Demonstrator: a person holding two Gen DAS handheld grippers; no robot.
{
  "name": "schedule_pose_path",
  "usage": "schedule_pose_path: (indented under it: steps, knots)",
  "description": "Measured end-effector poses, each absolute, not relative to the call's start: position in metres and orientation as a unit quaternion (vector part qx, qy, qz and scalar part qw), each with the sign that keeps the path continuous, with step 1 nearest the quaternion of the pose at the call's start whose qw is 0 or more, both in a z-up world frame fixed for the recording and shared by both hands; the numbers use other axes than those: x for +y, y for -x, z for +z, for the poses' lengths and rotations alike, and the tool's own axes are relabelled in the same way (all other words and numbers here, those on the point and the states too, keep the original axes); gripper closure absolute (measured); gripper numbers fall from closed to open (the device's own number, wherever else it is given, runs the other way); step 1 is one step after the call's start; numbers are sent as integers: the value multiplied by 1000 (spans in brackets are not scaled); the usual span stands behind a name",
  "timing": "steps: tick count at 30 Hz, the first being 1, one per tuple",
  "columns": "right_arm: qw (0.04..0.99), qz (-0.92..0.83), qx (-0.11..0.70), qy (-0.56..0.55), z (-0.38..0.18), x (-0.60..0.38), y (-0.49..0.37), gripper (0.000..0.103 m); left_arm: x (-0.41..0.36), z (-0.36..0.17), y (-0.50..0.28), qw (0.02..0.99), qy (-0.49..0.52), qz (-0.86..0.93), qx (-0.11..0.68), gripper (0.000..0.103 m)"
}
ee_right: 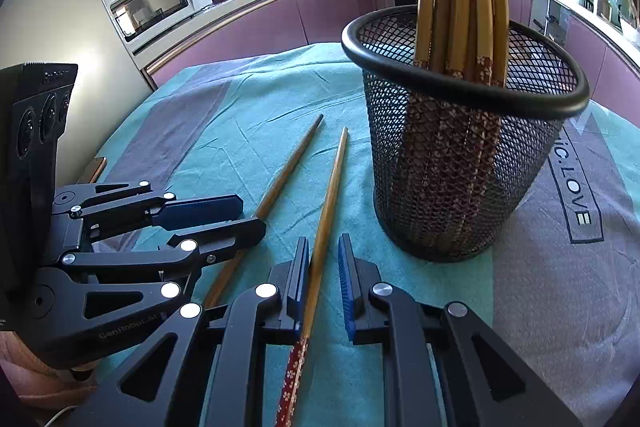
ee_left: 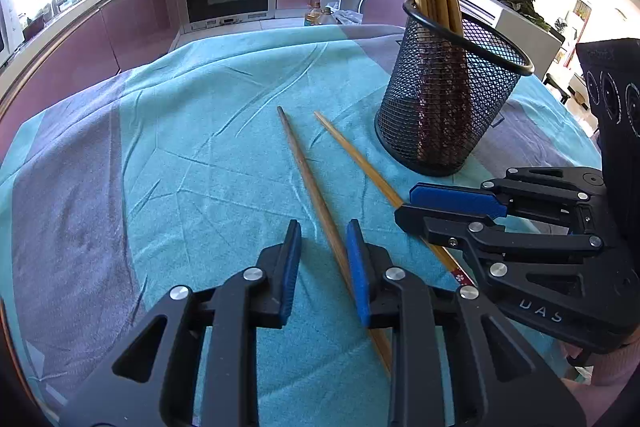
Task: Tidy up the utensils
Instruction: 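Close the right tool on one chopstick while the left tool grasps the other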
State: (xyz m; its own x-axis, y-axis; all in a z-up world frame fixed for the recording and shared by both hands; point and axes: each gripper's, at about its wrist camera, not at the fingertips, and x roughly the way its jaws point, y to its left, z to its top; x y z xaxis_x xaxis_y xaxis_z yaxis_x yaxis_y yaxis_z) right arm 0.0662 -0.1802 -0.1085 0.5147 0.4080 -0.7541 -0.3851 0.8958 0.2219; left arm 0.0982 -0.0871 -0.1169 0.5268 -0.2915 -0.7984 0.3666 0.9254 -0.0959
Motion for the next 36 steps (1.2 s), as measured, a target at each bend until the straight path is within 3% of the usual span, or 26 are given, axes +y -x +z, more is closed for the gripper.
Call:
schedule_pose_path:
  steps: [8, 22, 31, 36]
  knots:
    - [871, 224, 437, -20, -109, -181, -69, 95, -85, -118, -98, 872, -29, -189, 450, 91]
    - [871, 250, 420, -54, -100, -191, -50, 97, -77, -121, -73, 869, -2, -185, 458, 95]
    - [861, 258, 437, -43, -108, -185, -47, 97, -83, -121, -63, 866, -13, -194, 460, 95]
    - [864, 248, 438, -26, -112, -181, -46, 95, -87, -120, -65, 867, -27, -196, 457, 86]
